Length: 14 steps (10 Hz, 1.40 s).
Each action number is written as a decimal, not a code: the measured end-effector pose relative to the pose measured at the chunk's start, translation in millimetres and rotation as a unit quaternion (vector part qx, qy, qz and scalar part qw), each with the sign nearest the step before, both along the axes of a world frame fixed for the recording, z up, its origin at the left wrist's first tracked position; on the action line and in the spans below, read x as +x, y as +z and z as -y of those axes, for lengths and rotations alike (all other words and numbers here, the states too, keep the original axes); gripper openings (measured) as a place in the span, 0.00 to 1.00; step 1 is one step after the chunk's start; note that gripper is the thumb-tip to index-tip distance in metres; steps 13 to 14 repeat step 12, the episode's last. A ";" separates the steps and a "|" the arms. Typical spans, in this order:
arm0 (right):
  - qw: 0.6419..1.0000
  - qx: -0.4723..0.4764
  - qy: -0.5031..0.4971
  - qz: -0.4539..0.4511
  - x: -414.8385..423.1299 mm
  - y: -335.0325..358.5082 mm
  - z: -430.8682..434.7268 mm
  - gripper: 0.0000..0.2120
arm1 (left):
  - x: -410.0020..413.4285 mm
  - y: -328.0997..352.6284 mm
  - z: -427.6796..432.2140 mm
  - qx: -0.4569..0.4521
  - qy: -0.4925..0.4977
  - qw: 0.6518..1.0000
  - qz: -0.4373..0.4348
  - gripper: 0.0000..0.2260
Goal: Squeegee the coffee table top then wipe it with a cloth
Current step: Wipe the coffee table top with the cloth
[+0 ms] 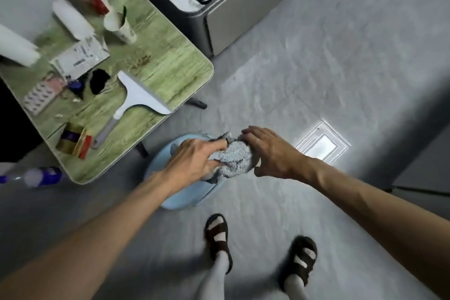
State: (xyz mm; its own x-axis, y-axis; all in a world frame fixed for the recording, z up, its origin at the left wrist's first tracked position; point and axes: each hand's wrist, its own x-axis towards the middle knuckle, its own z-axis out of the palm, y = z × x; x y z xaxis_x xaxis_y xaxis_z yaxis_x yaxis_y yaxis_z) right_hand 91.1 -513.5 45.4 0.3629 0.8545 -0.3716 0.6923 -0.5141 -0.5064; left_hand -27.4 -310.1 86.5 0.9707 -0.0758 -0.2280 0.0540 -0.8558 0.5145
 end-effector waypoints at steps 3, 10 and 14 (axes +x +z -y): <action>0.996 0.055 -0.021 0.063 -64.6 -26.7 -125.0 0.20 | -90.3 -46.9 -88.0 -0.063 0.274 0.957 -0.068 0.17; 0.996 -0.021 -0.072 -0.042 -65.9 -239.9 -250.0 0.22 | -123.9 -267.3 -185.1 0.031 0.474 0.856 -0.204 0.14; 0.991 0.014 -0.126 0.048 -72.9 -216.1 -214.2 0.22 | -105.7 -232.8 -160.6 0.096 0.307 0.938 -0.125 0.18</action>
